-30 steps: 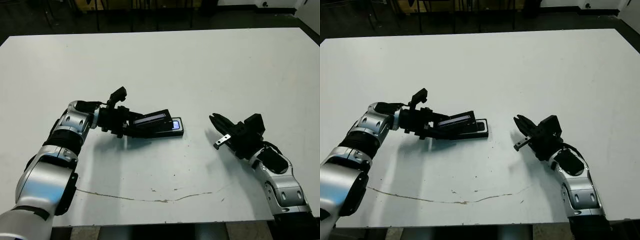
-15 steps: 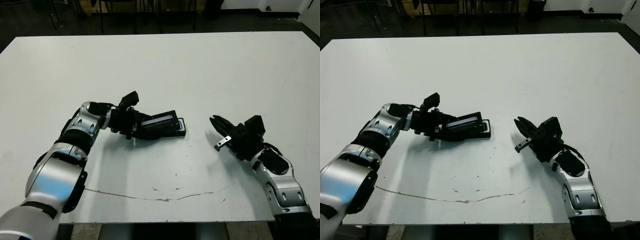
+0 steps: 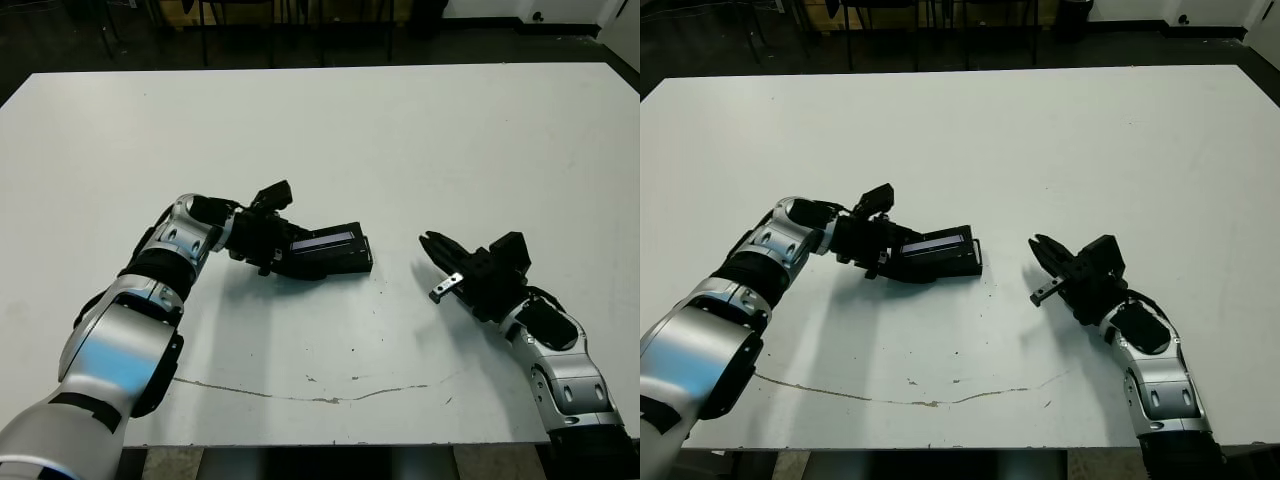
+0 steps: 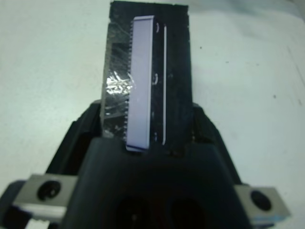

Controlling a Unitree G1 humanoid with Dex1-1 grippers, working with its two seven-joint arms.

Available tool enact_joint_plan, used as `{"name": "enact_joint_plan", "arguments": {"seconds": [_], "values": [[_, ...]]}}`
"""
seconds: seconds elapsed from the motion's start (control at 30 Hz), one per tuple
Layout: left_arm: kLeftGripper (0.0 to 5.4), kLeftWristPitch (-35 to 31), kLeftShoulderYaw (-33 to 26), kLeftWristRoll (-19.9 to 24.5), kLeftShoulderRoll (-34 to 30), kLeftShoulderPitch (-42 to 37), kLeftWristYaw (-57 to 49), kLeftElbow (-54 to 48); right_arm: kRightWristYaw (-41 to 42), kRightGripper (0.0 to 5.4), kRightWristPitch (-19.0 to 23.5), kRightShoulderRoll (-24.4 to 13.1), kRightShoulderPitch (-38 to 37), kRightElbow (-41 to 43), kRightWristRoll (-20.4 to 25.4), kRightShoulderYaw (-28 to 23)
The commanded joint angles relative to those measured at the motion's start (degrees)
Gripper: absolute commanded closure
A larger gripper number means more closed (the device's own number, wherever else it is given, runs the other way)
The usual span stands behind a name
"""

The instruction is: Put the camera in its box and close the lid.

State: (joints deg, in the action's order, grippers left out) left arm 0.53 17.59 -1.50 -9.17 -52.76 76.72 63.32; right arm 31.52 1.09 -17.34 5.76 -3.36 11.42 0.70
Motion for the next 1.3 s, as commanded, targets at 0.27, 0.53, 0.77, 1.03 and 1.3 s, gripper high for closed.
{"name": "enact_joint_plan", "arguments": {"seconds": [0.27,0.53,0.77,1.03,1.3], "values": [[2.61,-2.0,3.0,-3.9,7.3,1.5,-1.2,3.1,1.0,5.40,-0.5,0.1,-0.4,-1.5,1.3,-1.0],[2.61,-2.6,3.7,-5.6,8.7,1.1,-2.1,4.2,0.9,5.40,-0.5,-0.4,-0.5,-1.2,1.1,-1.1],[2.61,0.4,6.3,-8.4,8.0,1.4,-2.9,3.6,0.5,5.40,-0.2,-0.4,-0.5,-0.8,0.9,-1.1],[2.61,2.5,7.8,-9.9,6.3,1.2,-1.9,3.9,0.1,5.40,0.9,-0.5,-0.8,0.4,0.7,-0.9],[1.69,4.1,10.7,-13.5,4.0,1.4,-7.4,2.8,0.8,5.40,1.0,-0.3,-0.7,0.1,1.6,-1.0]]}}
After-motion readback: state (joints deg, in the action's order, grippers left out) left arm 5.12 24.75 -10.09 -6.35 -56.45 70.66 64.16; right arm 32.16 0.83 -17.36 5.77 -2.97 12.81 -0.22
